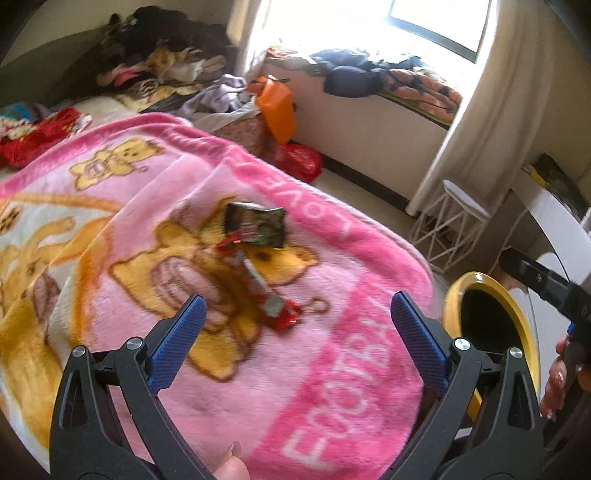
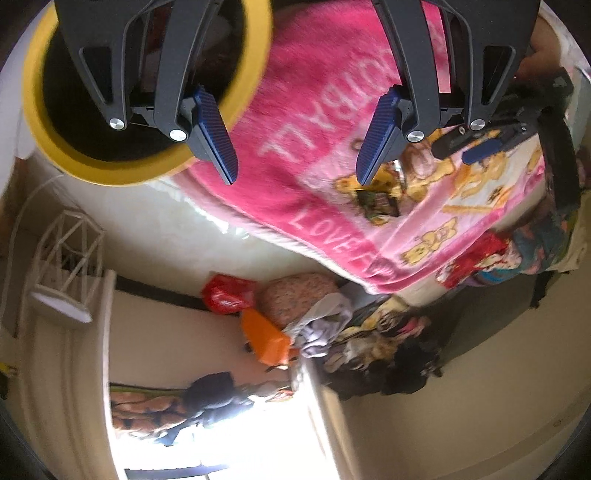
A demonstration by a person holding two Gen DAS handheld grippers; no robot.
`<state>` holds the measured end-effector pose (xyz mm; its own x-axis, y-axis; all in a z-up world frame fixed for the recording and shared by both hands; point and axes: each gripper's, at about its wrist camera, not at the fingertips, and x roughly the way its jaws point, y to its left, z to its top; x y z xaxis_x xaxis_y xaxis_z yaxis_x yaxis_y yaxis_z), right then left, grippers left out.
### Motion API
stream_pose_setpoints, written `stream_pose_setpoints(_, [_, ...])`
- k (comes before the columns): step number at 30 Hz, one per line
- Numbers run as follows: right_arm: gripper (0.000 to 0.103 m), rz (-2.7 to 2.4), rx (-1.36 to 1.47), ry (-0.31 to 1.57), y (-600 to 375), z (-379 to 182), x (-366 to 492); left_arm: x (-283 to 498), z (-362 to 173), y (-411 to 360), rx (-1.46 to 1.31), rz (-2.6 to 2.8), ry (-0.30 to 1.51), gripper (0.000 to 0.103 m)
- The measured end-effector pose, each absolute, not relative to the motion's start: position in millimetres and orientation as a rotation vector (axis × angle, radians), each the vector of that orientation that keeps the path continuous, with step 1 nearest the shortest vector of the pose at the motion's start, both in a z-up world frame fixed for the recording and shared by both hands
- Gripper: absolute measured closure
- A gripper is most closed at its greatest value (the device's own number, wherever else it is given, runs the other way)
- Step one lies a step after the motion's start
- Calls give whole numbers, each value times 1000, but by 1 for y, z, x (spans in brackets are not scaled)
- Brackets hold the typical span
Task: Collect trash
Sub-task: 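Move both open tools back over the remaining packets on the blanket, then grasp the green packet with the right gripper while the left grasps the red snack packet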
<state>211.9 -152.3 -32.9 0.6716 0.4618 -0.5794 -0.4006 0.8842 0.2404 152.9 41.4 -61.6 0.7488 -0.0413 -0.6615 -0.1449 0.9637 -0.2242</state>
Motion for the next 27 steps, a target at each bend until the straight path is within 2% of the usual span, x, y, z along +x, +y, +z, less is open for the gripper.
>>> stream_pose_setpoints(3, [39,529,69,690,-131,-37,228,152,-67,56,-302,84,722,12])
stream_pose_setpoints(6, [39,578,53,715,-108,-42,245,156,-75,67,-340,87,733,20])
stream_pose_setpoints(12, [40,654,-10,757,-62,-56,278,171,-91,78,-397,72,769,44])
stream_pose_setpoints(14, [47,684,-8,776,-50,-62,292,175,-96,80,-415,66,781,51])
stream_pose_setpoints(20, [58,723,-49,818,-21,-79,319,191,-110,82,-462,41,812,68])
stream_pose_setpoints(25, [69,763,-98,872,4,-100,338,203,-123,82,-504,18,840,71])
stream_pose_setpoints(27, [69,776,-101,891,10,-107,344,205,-127,81,-511,12,849,71])
